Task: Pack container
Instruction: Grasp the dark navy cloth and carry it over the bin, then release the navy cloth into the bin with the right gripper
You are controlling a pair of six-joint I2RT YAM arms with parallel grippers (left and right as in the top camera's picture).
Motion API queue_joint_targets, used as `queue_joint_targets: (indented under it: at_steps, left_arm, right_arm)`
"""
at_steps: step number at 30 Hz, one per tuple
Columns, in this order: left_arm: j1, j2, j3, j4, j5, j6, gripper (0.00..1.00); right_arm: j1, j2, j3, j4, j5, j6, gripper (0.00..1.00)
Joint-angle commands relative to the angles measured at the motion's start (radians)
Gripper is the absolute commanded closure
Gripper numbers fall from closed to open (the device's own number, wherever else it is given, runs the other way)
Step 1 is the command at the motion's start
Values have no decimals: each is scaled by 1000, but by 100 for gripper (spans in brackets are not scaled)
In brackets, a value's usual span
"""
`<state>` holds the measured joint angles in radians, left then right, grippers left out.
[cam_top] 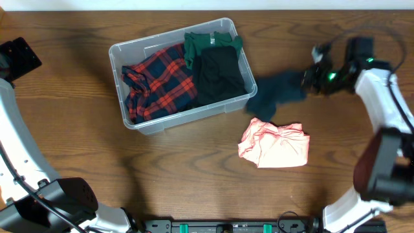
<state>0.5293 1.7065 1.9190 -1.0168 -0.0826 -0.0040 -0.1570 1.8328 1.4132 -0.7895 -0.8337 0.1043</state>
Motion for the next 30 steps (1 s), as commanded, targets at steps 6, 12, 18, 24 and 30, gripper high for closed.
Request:
queue_joint_targets:
  at_steps: [6,12,18,24,30]
  left_arm:
    - [3,6,0,0,-8,-9,2]
    - [3,6,0,0,-8,-9,2]
    - [3,6,0,0,-8,-9,2]
    - [3,6,0,0,-8,-9,2]
    - [3,6,0,0,-8,-9,2]
  right_arm:
    - [129,-217,176,248,-195,177,99]
    - [327,-141,176,542,-138,325,99]
    - [546,71,176,747,1,449,99]
    - [647,293,176,877,101,449,99]
    - [638,372,176,714,227,414,78]
